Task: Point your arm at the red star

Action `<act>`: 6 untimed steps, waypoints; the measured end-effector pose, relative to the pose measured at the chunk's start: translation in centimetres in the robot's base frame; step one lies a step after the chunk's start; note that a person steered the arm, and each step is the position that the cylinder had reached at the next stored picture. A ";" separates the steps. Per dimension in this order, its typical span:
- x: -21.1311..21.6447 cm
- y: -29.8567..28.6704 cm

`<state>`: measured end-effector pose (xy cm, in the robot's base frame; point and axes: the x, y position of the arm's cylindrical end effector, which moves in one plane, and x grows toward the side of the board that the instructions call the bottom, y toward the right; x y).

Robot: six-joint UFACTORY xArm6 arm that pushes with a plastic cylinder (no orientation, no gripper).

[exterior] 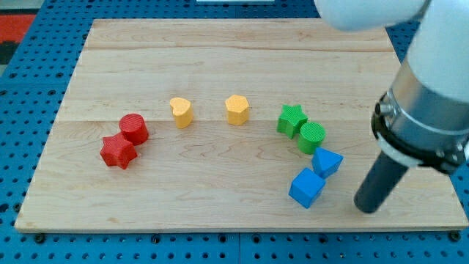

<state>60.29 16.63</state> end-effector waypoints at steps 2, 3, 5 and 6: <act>0.7 -13.7; 0.7 -15.7; 0.1 -27.3; -3.1 -31.7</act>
